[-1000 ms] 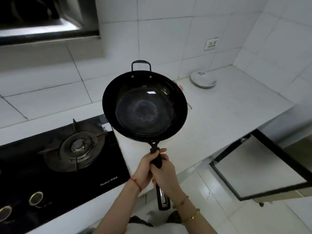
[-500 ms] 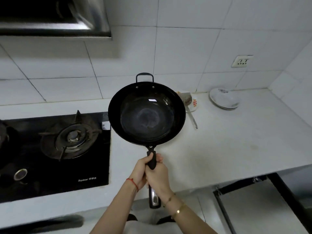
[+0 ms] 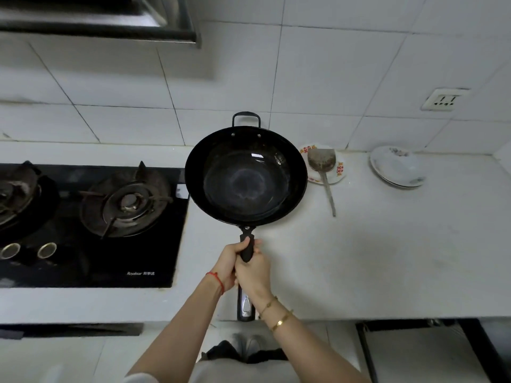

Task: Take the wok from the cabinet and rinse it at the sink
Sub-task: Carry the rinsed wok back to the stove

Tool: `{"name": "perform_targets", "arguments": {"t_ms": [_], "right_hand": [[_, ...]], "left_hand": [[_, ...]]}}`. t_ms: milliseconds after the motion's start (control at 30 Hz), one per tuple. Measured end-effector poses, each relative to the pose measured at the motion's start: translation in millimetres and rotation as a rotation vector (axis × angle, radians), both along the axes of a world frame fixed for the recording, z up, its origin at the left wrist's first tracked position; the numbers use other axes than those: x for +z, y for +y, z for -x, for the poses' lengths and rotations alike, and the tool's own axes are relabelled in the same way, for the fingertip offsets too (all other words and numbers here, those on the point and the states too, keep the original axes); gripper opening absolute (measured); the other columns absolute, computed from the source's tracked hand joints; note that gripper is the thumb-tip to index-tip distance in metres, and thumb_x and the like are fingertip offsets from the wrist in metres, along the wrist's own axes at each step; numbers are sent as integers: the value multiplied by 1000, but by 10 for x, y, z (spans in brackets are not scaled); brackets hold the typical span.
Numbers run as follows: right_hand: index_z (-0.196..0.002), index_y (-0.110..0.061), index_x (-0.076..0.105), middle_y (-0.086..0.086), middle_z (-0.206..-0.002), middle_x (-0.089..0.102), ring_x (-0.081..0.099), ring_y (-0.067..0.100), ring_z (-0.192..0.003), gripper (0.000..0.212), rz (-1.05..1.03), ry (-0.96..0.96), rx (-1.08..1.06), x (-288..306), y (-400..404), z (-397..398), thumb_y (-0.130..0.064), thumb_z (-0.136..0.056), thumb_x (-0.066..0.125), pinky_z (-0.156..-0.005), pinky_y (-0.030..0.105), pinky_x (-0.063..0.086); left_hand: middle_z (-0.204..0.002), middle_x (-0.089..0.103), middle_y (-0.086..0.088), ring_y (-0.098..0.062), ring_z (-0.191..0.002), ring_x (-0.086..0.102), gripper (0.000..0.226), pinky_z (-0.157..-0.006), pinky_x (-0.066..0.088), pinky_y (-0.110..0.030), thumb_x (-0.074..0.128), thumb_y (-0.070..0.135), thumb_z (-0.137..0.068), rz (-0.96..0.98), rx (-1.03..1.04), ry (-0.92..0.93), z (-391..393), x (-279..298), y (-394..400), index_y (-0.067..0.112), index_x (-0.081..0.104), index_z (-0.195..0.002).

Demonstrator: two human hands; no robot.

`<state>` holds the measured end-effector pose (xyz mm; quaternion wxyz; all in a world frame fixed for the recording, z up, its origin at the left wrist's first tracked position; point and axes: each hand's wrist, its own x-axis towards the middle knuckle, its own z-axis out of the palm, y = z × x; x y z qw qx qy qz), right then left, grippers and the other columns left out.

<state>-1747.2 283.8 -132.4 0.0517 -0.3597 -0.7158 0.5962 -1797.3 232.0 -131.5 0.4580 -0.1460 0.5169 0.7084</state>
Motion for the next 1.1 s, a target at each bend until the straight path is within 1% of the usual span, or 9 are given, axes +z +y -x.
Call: {"name": "perform_targets", "arguments": {"t_ms": [100,233,367,500,600,700,900,1000,1100], "right_hand": [[-108,-12,69,2,-92,75,72,8,-85,24,5,-7,-5,-71,-13,44,-15,-90,54,-77,26,60],[-103,-15,69,-7,-79,71,65,-9,-61,21,18,-18,-9,-151,-39,67,-14,-90,53,-50,6,47],[-95,-20,68,-12,-74,70,63,-10,-62,16,-19,-41,-23,-211,-58,84,-17,-89,53,-51,4,45],[-92,-18,67,-17,-66,64,59,-17,-56,15,-51,-55,-16,-290,-43,90,-20,-91,53,-48,3,42],[-91,-17,68,-16,-62,63,59,-13,-51,17,-68,-62,-32,-340,-45,94,-22,-92,51,-44,6,43],[-85,-18,66,-12,-56,63,58,-8,-44,18,-83,-71,-31,-375,-66,91,-22,-92,50,-41,8,44],[-85,-18,65,-11,-54,63,59,-5,-43,16,-54,-56,-28,-410,-54,88,-24,-91,51,-41,9,44],[-84,-18,63,-3,-54,66,64,8,-43,18,-31,-54,-27,-426,-56,90,-30,-89,50,-40,21,51],[-86,-12,60,0,-42,59,57,15,-31,25,-27,-107,30,-467,-26,83,-33,-89,49,-33,23,44]], "left_hand": [[-75,65,4,-16,-71,50,34,-63,30,-27,53,39,-93,11,12,-19,43,-83,-12,21,81,-88],[-76,62,6,-13,-64,47,33,-49,21,-27,53,41,-93,27,-17,-54,80,-152,-35,23,80,-88],[-77,64,6,-13,-62,49,31,-39,23,-22,54,39,-93,13,-6,-99,81,-212,-37,20,78,-89],[-75,62,7,-11,-59,47,28,-44,24,-21,51,37,-93,-1,-13,-121,79,-247,-15,18,72,-96],[-73,59,9,-10,-46,41,28,-34,17,-17,47,38,-95,5,-46,-114,72,-253,-11,19,68,-99],[-73,58,9,-10,-46,38,28,-34,15,-18,47,38,-96,3,-48,-109,68,-263,-21,18,67,-99],[-74,57,8,-9,-43,44,29,-31,22,-14,45,36,-97,-10,-35,-104,66,-250,-10,16,65,-105],[-74,59,9,-11,-45,37,32,-32,18,-16,44,38,-97,-5,-60,-81,73,-262,-32,16,66,-107],[-78,66,6,-14,-46,36,35,-30,27,-17,42,36,-99,13,-105,-24,88,-283,-46,14,66,-113]]}}
